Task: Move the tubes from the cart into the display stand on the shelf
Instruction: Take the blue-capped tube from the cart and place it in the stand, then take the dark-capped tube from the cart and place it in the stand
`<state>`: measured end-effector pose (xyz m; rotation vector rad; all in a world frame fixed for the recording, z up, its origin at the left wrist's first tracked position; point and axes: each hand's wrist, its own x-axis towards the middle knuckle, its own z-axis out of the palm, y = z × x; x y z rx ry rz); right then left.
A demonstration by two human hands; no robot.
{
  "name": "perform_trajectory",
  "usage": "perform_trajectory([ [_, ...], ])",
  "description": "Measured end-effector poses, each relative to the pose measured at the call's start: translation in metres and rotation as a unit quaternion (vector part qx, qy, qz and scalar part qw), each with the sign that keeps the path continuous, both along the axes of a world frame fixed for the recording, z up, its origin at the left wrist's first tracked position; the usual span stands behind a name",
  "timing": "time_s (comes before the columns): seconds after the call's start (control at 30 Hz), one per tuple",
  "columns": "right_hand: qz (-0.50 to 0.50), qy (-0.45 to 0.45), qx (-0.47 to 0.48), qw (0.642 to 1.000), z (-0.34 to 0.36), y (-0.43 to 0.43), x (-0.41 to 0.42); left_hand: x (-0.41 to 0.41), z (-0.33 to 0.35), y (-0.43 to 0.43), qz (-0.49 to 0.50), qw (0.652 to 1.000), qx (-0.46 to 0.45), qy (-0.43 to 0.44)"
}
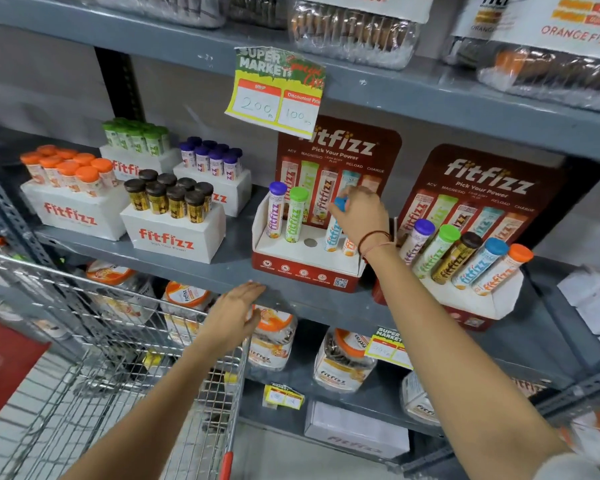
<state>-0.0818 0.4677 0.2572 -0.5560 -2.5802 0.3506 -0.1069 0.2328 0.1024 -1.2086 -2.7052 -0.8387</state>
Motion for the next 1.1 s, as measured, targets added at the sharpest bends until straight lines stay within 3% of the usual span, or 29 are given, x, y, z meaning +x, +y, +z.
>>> perform_trajectory([
  [0.1,0.046,0.052,-0.014,0.997,-0.02,-0.029,0.007,-0.001,0.003,-0.041,0.045,0.998,0.041,-0.024],
  [0.2,0.092,0.044,-0.045,0.994,-0.046,-0.065,0.01,0.007,-0.003,-0.086,0.114,0.991,0.052,-0.047],
  [0.5,0.25,-0.154,-0.061,0.954,-0.143,-0.197,-0.001,0.055,-0.037,-0.212,0.333,0.931,0.072,-0.128],
  [0.83,0.402,-0.416,-0.039,0.815,-0.279,-0.321,0.016,0.097,-0.082,-0.269,0.457,0.877,-0.003,-0.149],
  [1.1,0.432,-0.515,-0.045,0.74,-0.384,-0.37,0.026,0.086,-0.102,-0.276,0.486,0.869,-0.055,-0.074],
])
